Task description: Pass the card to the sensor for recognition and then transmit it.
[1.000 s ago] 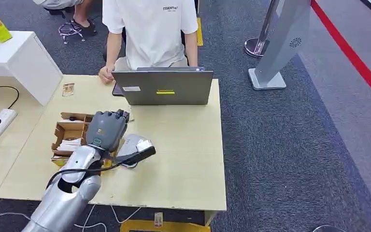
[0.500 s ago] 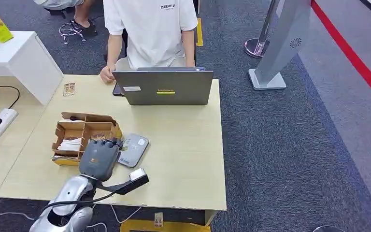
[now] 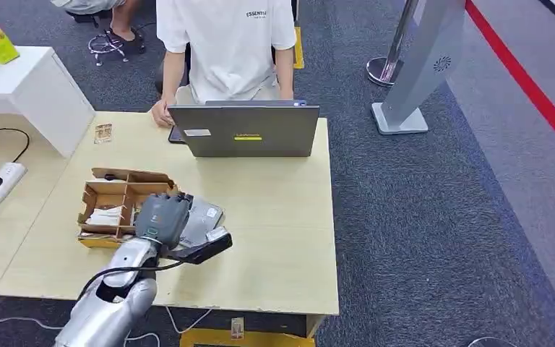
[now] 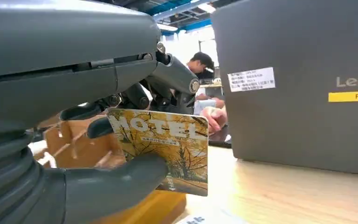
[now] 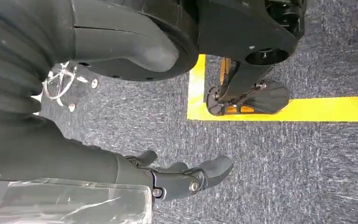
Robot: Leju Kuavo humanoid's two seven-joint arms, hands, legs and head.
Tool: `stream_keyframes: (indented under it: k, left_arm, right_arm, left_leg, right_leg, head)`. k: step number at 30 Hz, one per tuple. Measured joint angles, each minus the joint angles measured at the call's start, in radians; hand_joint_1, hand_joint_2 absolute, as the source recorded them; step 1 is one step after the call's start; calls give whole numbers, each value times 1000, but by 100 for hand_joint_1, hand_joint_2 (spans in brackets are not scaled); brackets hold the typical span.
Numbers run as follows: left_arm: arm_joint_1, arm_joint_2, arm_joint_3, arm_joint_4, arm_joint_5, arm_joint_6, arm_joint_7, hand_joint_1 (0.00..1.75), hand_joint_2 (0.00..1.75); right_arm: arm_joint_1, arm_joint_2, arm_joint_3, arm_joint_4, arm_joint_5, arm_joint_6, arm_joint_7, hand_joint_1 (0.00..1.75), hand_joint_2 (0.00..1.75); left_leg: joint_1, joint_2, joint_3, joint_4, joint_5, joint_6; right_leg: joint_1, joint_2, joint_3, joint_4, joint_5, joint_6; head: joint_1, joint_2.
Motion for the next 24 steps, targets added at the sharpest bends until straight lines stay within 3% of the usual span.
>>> stream_keyframes:
  k: [10,19,24]
  left_arm:
    - [-45,-47,0,120,5,3,0,175,175]
    - [-70,-59,0,209,48,-14,-6,175,175]
    - [-90,-82,0,241,174,-115,-80,175,175]
  right_arm:
    - [-1,0,0,0,4,0,8,0,175]
    - [-1,0,1,0,13,2,18,0,175]
    - [-1,-8,1,0,12,25,20,0,175]
  left_leg:
    - [0,0,0,0,0,0]
    - [0,0,0,0,0,0]
    - [0,0,0,0,0,0]
  right_leg:
    - [0,1,-1,0,0,0]
    - [0,0,0,0,0,0]
    - [0,-1,1,0,0,0]
  head:
    - [-1,0]
    - [-1,0]
    - [-1,0]
